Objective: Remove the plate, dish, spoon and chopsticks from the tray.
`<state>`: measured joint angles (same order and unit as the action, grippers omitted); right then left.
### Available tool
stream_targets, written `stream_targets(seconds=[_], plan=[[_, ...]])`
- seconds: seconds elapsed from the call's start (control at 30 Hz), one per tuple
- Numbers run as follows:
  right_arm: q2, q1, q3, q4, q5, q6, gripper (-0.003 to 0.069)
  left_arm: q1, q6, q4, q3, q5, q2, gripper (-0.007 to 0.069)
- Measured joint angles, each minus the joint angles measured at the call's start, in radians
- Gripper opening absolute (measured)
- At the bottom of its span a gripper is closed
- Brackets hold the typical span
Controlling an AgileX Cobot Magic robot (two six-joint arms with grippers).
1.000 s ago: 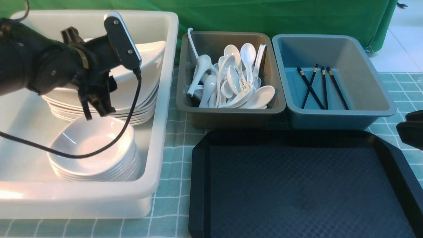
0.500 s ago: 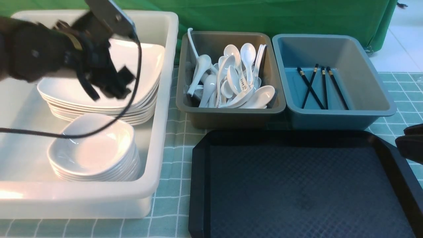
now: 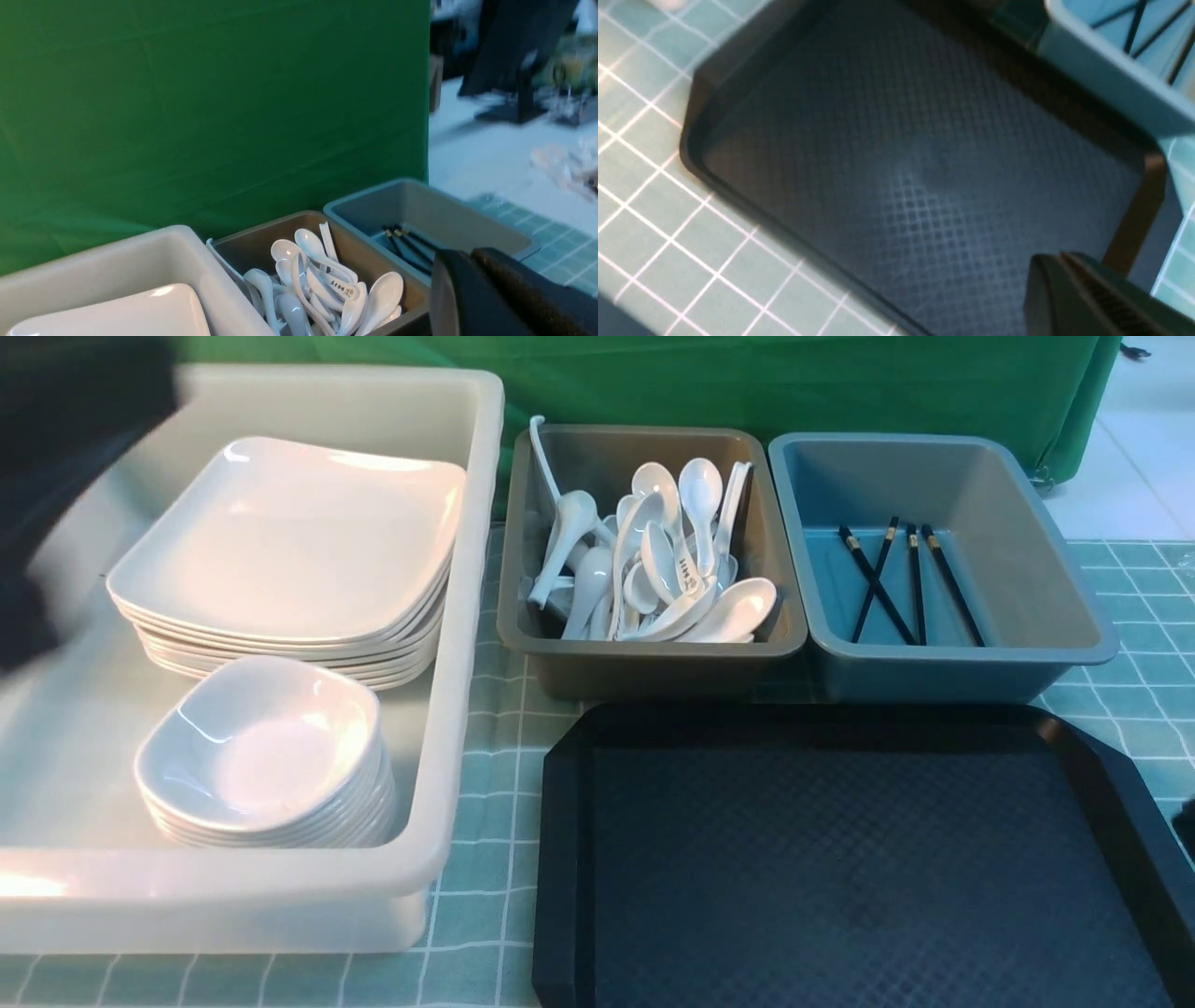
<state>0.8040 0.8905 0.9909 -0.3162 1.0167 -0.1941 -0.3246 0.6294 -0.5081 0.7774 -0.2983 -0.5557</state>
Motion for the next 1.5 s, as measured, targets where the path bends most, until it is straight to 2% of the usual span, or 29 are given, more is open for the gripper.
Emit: stream_targets(seconds=[0.13, 0.2, 0.33, 0.83, 0.97, 1.0, 1.03, 1.07, 1.1, 1.17, 1.2, 1.27, 1.37, 1.5], plan=[[-0.021, 0.0, -0.027, 0.001, -0.039, -0.035, 0.002, -0.001, 0.002, -0.028, -0.205, 0.088, 0.174, 0.0006], [-0.025, 0.0, -0.031, 0.002, -0.056, -0.059, 0.0022, -0.001, 0.007, -0.024, -0.35, 0.18, 0.269, 0.0008], [-0.025, 0.0, -0.031, 0.002, -0.084, -0.076, 0.0032, -0.001, 0.011, 0.0, -0.464, 0.268, 0.347, 0.001], [-0.03, -0.015, -0.031, 0.003, -0.108, -0.077, 0.006, -0.001, 0.014, 0.061, -0.732, 0.283, 0.359, 0.001], [-0.077, -0.141, -0.063, 0.02, -0.159, -0.014, 0.0022, -0.001, 0.014, 0.063, -0.772, 0.283, 0.359, 0.0011], [-0.137, -0.262, -0.12, 0.081, -0.236, 0.123, 0.0017, -0.001, 0.014, 0.064, -0.782, 0.28, 0.359, 0.0011], [-0.145, -0.276, -0.129, 0.09, -0.247, 0.123, 0.0017, -0.001, 0.014, 0.064, -0.783, 0.28, 0.359, 0.0011], [-0.209, -0.378, -0.203, 0.163, -0.325, 0.251, 0.0016, -0.001, 0.014, 0.064, -0.784, 0.28, 0.359, 0.0011], [-0.271, -0.478, -0.28, 0.218, -0.412, 0.327, 0.0016, -0.001, 0.014, 0.07, -0.784, 0.27, 0.359, 0.0011], [-0.369, -0.596, -0.428, 0.273, -0.523, 0.394, 0.0016, -0.001, 0.014, 0.079, -0.784, 0.25, 0.359, 0.0011], [-0.392, -0.608, -0.443, 0.276, -0.535, 0.402, 0.0016, -0.001, 0.014, 0.083, -0.784, 0.247, 0.359, 0.0011], [-0.523, -0.738, -0.621, 0.297, -0.65, 0.431, 0.0016, -0.001, 0.014, 0.104, -0.784, 0.234, 0.359, 0.0011], [-0.656, -0.814, -0.806, 0.304, -0.74, 0.44, 0.0016, -0.001, 0.015, 0.152, -0.784, 0.23, 0.359, 0.0011], [-0.781, -0.836, -0.974, 0.307, -0.785, 0.384, 0.0016, -0.001, 0.015, 0.215, -0.784, 0.229, 0.359, 0.0013]])
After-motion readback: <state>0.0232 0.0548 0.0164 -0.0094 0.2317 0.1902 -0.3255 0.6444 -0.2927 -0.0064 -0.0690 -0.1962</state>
